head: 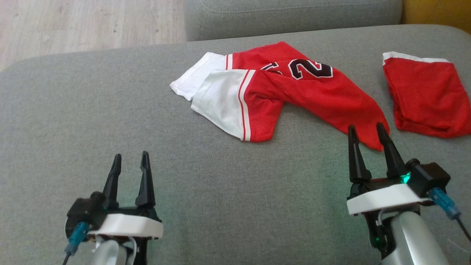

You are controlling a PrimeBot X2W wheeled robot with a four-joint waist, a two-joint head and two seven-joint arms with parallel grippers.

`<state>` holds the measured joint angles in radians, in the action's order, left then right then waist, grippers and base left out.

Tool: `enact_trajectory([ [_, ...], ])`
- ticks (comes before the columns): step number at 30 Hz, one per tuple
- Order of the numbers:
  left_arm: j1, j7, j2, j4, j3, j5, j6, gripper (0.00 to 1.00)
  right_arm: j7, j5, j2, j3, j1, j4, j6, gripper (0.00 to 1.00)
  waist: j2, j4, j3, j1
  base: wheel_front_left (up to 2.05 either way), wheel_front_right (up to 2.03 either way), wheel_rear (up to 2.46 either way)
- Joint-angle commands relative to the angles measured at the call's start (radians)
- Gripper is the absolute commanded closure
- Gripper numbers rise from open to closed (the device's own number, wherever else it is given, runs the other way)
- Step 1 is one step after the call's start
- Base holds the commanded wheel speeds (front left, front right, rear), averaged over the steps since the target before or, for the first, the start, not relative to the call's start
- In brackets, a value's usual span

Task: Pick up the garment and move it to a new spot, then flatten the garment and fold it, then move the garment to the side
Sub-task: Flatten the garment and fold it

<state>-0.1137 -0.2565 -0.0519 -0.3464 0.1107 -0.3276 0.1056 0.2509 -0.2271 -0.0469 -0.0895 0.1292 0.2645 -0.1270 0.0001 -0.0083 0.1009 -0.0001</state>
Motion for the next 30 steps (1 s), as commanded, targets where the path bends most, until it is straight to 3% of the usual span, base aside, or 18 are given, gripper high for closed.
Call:
enact_trajectory([
  [1, -0.032, -0.005, -0.003, 0.041, -0.02, 0.001, -0.003, 0.0, 0.011, 0.005, -0.003, -0.026, 0.014, -0.031, -0.004, 0.0, -0.0001, 0.0, 0.002, 0.0001, 0.0, 0.0, 0.0],
  [13, -0.171, 0.007, -0.031, 0.015, 0.022, 0.04, 0.008, 0.0, 0.011, -0.004, -0.003, -0.028, 0.048, -0.046, -0.004, 0.0, -0.0001, -0.047, 0.079, 0.0001, 0.0, 0.0, 0.0],
  [30, -0.648, 0.312, -0.11, -0.295, 0.178, 0.029, 0.024, 0.0, 0.011, -0.032, -0.003, -0.037, 0.11, -0.073, -0.004, 0.0, -0.0001, -0.154, 0.249, 0.0001, 0.0, 0.0, 0.0],
])
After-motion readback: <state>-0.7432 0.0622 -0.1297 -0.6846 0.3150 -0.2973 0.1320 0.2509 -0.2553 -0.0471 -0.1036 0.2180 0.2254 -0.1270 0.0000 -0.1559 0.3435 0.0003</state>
